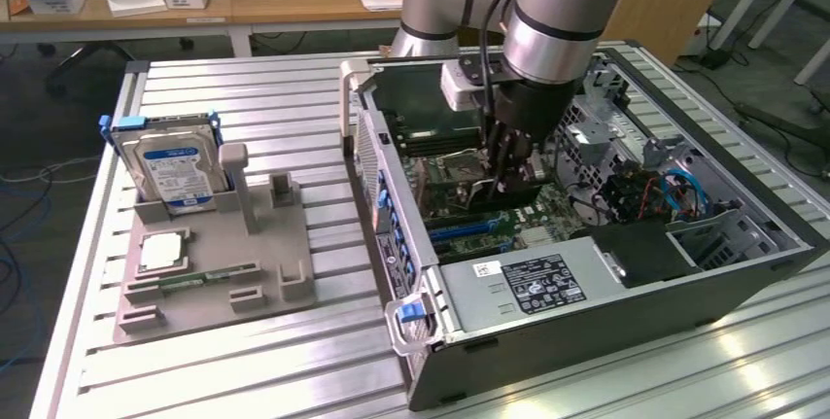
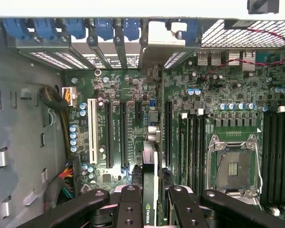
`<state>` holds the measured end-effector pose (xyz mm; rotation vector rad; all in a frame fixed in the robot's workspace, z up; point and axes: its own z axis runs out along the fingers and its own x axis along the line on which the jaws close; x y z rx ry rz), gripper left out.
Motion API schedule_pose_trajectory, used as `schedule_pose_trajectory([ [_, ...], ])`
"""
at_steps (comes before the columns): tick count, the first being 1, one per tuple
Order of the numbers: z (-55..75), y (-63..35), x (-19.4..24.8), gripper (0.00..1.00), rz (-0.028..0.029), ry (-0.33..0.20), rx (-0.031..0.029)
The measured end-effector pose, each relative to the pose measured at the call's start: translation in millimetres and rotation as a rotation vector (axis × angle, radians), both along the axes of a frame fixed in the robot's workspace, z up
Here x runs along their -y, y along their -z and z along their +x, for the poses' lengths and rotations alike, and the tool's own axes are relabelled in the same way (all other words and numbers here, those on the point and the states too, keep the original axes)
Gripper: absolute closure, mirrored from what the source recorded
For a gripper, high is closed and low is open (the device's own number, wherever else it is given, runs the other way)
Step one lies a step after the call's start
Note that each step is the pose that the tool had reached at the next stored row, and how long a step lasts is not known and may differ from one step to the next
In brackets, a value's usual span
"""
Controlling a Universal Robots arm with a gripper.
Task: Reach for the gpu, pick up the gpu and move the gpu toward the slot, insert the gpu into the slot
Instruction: 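Insert the gpu into the slot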
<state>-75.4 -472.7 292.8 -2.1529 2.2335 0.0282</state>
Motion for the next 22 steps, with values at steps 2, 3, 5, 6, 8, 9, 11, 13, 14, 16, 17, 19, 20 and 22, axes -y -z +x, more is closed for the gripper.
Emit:
schedule_pose_trajectory([
  [2,0.0,2.3,-0.1,0.75,-0.0026,0.001,0.0000],
  [3,-0.1,3.6,-0.3,0.75,-0.0029,0.002,0.0000],
  [5,-0.4,5.9,-0.6,0.75,-0.0030,0.002,-0.0001],
  [6,-0.5,7.0,-0.9,0.75,-0.0029,0.002,-0.0002],
  [8,-1.3,8.9,-1.6,0.75,-0.0030,0.002,-0.0003],
  [9,-1.9,9.9,-1.9,0.75,-0.0030,0.002,-0.0003],
  [11,-3.2,11.2,-2.3,0.75,-0.0030,0.002,-0.0004],
  [13,-4.7,12.6,-2.4,0.75,-0.0030,0.002,-0.0005],
  [14,-4.8,13.3,-2.4,0.75,-0.0029,0.002,-0.0006],
  [16,-4.8,15.0,-2.4,0.75,-0.0028,0.002,-0.0006],
  [17,-4.8,15.9,-2.4,0.75,-0.0028,0.002,-0.0006],
  [19,-6.0,17.4,-2.4,0.75,-0.0029,0.002,-0.0007],
  [20,-6.9,18.0,-2.4,0.75,-0.0030,0.002,-0.0007],
  [22,-7.8,18.8,-2.4,0.75,-0.0029,0.002,-0.0008],
])
